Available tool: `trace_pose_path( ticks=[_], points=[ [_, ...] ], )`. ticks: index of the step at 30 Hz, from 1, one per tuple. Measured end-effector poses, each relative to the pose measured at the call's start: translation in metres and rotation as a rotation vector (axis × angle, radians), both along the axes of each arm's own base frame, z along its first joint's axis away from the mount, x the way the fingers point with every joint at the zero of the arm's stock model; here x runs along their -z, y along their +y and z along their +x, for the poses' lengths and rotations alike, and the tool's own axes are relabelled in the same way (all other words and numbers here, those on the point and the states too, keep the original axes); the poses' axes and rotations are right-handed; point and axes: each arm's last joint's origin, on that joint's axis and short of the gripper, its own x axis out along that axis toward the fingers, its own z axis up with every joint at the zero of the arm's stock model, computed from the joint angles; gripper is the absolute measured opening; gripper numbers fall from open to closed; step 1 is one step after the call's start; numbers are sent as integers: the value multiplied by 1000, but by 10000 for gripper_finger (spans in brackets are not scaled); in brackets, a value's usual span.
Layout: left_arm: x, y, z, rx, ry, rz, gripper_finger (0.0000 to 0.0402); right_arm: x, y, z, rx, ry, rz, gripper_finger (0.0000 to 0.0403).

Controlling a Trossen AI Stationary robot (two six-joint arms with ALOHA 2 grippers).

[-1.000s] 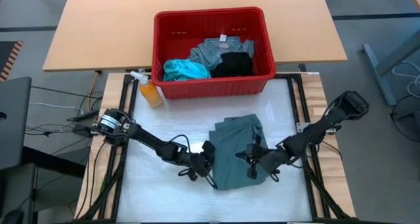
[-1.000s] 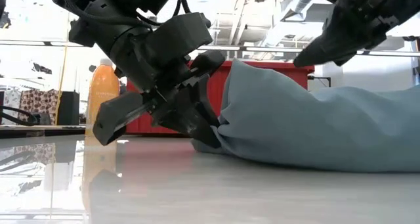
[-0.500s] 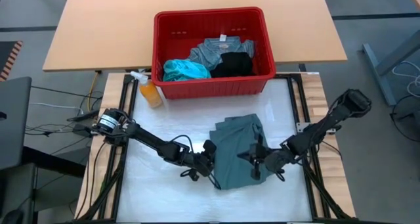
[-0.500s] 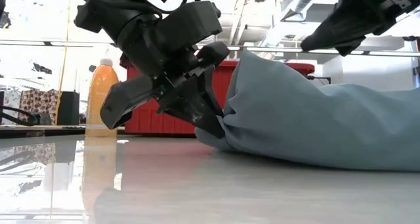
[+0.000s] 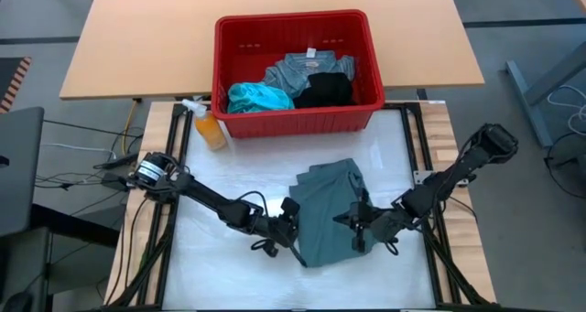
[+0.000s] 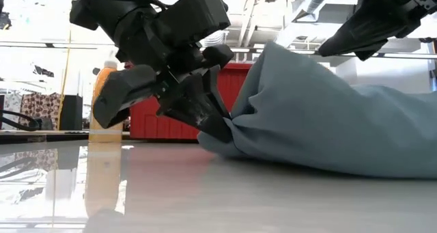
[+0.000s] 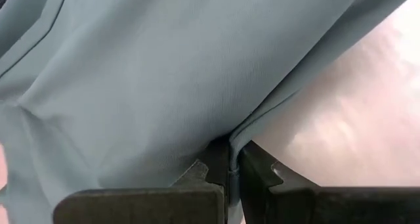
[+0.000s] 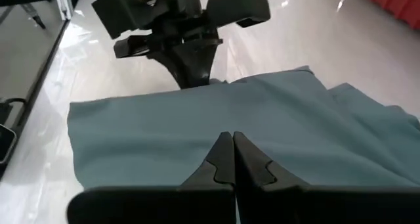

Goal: Fold Laundry from Bin
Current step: Fold the gray pants

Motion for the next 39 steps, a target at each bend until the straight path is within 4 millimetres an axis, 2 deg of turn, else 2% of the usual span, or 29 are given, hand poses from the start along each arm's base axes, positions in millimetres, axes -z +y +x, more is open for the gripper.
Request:
trace_pose_path(
  ticks=[6,10,16,20,29,34,39],
  points=[
    [-1,-6,-2,13,-2,-6,0,-7,-1,6,12,-74,18,25],
    [-1,-6,-2,20,0,-7,0,-8,-10,12,53,-88,33,39],
    [0,-8,-4,8,11,-26,0,2,-49,23,245,5,143,71],
    [1,-16,-8,29,30,-15,0,2,-72,29,339,6,143,99],
    [6,-23,-16,22,60,-24,0,24,-93,9,635,214,223,150],
    [6,-22,-16,45,63,-3,0,24,-100,11,661,218,250,195],
    [7,-22,-16,48,66,-2,0,25,-98,10,632,242,282,248]
  ],
)
